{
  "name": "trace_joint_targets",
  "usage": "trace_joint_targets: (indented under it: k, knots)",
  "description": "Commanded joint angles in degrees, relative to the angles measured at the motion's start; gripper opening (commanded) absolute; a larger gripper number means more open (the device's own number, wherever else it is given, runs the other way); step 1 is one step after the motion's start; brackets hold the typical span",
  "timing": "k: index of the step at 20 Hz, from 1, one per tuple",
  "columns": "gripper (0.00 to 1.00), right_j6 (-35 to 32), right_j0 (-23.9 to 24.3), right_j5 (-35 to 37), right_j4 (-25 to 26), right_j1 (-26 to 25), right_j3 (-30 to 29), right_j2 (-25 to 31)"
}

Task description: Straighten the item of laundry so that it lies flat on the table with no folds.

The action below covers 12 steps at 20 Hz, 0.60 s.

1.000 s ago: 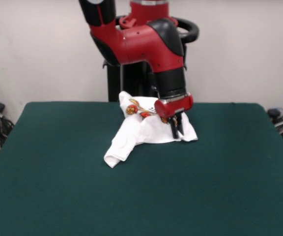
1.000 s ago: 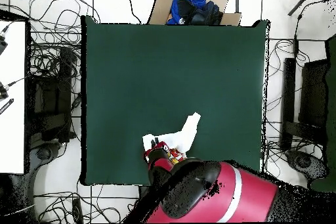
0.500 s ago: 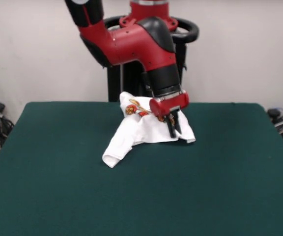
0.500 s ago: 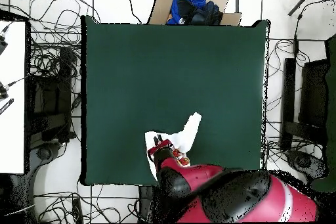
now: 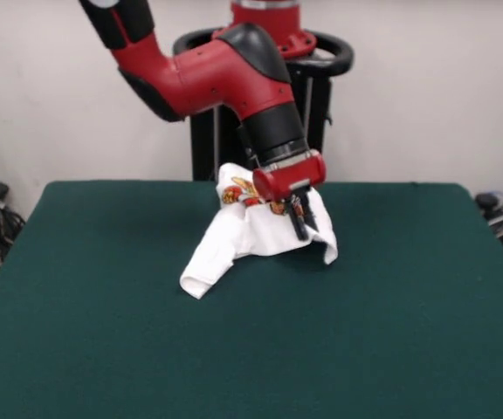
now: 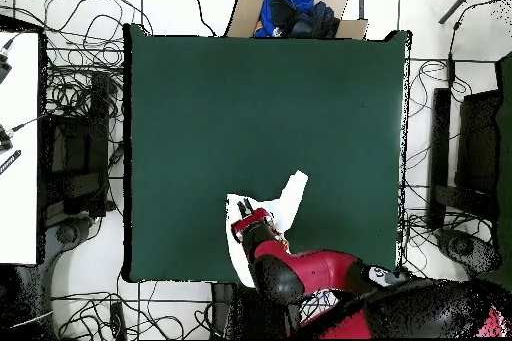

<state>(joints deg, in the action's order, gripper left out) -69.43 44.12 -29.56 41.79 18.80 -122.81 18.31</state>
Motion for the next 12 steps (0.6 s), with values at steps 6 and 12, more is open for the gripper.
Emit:
trace_joint_targets:
  k: [6, 12]
  knots:
    - [0.0, -14.1, 0.6, -5.0, 2.9, -2.8, 3.9, 8.0]
    - [0.0, -14.1, 1.5, -5.2, 3.9, -3.1, 3.9, 9.0]
